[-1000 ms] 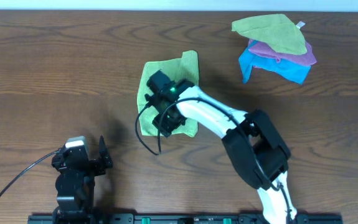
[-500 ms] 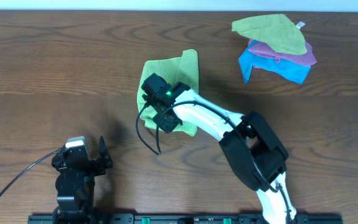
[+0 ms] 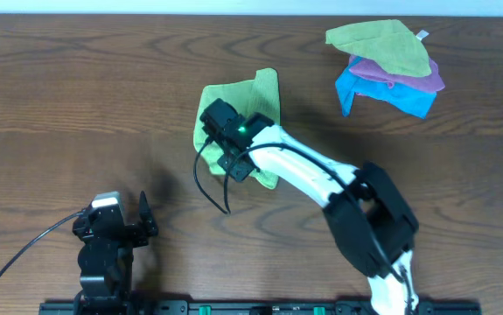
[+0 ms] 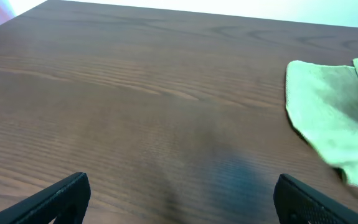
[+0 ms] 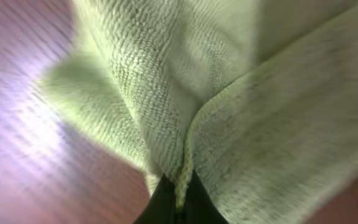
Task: Fold the cloth
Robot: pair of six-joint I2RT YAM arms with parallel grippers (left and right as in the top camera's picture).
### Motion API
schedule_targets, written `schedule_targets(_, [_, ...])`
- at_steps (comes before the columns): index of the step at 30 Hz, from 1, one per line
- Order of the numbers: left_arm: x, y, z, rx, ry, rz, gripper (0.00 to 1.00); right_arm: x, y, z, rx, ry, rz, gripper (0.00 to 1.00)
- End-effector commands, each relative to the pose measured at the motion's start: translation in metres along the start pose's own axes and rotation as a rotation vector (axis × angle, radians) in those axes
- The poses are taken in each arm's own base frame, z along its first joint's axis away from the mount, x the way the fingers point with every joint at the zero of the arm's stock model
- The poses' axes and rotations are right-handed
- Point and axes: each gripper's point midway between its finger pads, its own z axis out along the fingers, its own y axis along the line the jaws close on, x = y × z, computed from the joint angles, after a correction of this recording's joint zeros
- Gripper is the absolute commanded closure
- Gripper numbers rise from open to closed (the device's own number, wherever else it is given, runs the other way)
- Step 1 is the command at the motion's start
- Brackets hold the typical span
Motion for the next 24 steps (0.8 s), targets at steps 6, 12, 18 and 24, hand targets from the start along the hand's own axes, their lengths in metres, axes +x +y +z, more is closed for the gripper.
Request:
schedule_targets(6, [0.009,-0.001,0.003,0.008,0.021,0.016,0.05,0.009,-0.048,-0.044,0.133,-0.028,0.249,0.90])
schedule_targets(12, [0.010,-0.008,0.002,0.051,0.025,0.015,0.05,0.024,-0.067,-0.041,0.140,0.022,0.323,0.86])
schedule_targets(18, [0.010,-0.008,0.002,0.051,0.025,0.015,0.05,0.027,-0.076,-0.040,0.123,0.033,0.331,0.82])
schedule_targets(24, [0.010,-0.008,0.002,0.050,0.025,0.015,0.05,0.029,-0.068,-0.039,0.068,0.046,0.284,0.85])
